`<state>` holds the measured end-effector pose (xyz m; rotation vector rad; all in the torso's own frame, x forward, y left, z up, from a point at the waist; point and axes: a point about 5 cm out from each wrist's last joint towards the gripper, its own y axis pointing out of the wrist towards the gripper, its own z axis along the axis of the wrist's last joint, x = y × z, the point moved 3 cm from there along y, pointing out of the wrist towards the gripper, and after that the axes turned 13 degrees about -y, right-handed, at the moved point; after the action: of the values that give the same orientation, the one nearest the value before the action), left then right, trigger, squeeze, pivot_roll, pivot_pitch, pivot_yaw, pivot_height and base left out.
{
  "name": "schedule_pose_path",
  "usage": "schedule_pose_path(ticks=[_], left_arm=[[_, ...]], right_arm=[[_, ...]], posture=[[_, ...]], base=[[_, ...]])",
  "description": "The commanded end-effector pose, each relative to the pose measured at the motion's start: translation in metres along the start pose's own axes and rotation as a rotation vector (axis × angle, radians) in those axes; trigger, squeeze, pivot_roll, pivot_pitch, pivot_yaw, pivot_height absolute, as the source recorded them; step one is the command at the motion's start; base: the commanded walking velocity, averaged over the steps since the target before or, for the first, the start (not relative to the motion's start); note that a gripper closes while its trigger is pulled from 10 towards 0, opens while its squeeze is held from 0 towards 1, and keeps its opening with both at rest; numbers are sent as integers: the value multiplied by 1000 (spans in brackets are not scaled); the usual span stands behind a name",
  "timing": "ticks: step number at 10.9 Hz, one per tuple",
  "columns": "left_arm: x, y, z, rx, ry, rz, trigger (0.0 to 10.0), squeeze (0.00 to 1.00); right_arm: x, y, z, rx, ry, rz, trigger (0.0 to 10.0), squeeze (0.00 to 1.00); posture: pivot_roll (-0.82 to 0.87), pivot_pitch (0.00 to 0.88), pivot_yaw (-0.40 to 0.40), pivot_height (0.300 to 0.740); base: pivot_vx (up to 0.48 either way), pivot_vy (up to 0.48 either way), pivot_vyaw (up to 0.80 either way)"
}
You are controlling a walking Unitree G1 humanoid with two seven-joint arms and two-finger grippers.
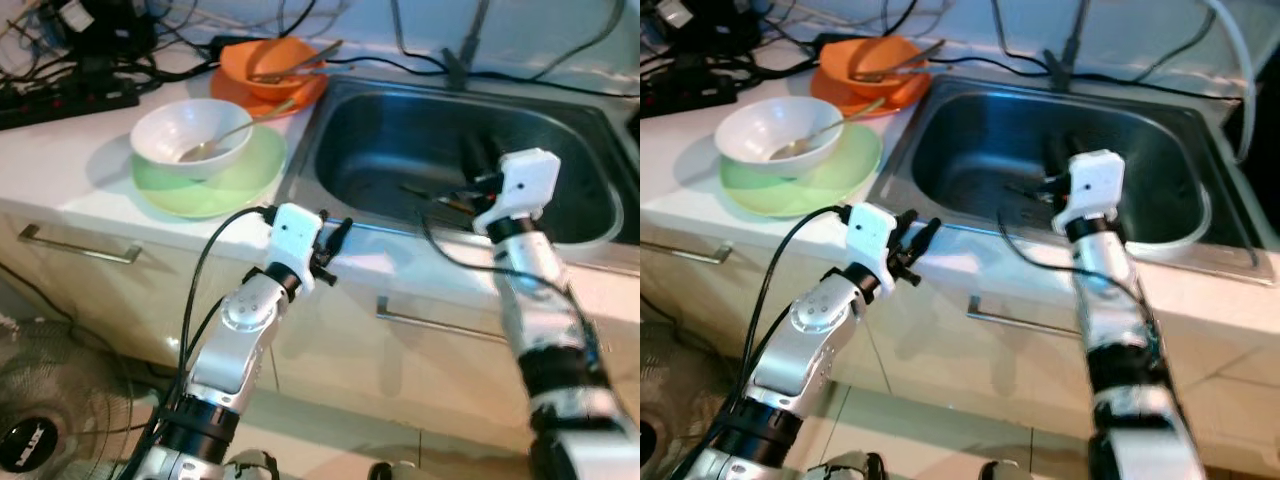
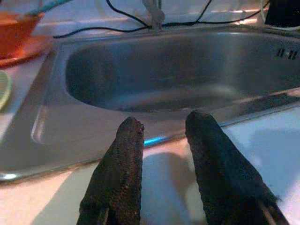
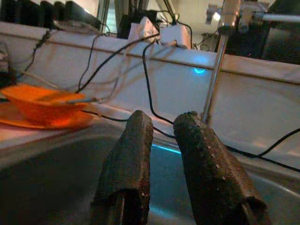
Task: Kitchen organization
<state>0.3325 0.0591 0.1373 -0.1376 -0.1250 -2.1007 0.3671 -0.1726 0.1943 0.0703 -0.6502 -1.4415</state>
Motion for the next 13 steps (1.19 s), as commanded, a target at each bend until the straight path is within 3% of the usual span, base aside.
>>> schedule_pose_path(ticks=[1, 3, 6, 7, 8, 9, 11, 13], left_arm=[[-7, 5, 15, 64, 31, 36, 10000, 0], [-13, 6, 30, 123, 74, 72, 10000, 0], [-26, 18, 97, 284, 363, 125, 10000, 0], [-27, 21, 112, 303, 426, 120, 10000, 0], [-32, 27, 122, 293, 466, 127, 10000, 0], [-44, 44, 119, 196, 607, 152, 10000, 0], [-50, 54, 116, 122, 833, 199, 10000, 0], [-58, 72, 113, 64, 891, 267, 10000, 0]], right_arm=[[-8, -4, 4, -6, 42, -2, 10000, 0], [-20, -9, 5, -24, 87, 2, 10000, 0], [-47, -16, -1, -96, 162, 19, 10000, 0], [-51, -18, -4, -111, 169, 23, 10000, 0], [-54, -19, -5, -124, 177, 26, 10000, 0], [-58, -19, -6, -132, 190, 29, 10000, 0], [-61, -19, -6, -138, 200, 32, 10000, 0], [-61, -21, -7, -145, 204, 31, 10000, 0]], posture=[[38, 60, -17, 740], [43, 73, -15, 740], [63, 78, -7, 740], [67, 82, -4, 740], [71, 82, -2, 740], [74, 82, 0, 740], [65, 83, 3, 740], [53, 84, 0, 740]], base=[[0, 0, 0], [0, 0, 0], [0, 0, 0], [0, 0, 0], [0, 0, 0], [0, 0, 0], [0, 0, 0], [0, 0, 0]])
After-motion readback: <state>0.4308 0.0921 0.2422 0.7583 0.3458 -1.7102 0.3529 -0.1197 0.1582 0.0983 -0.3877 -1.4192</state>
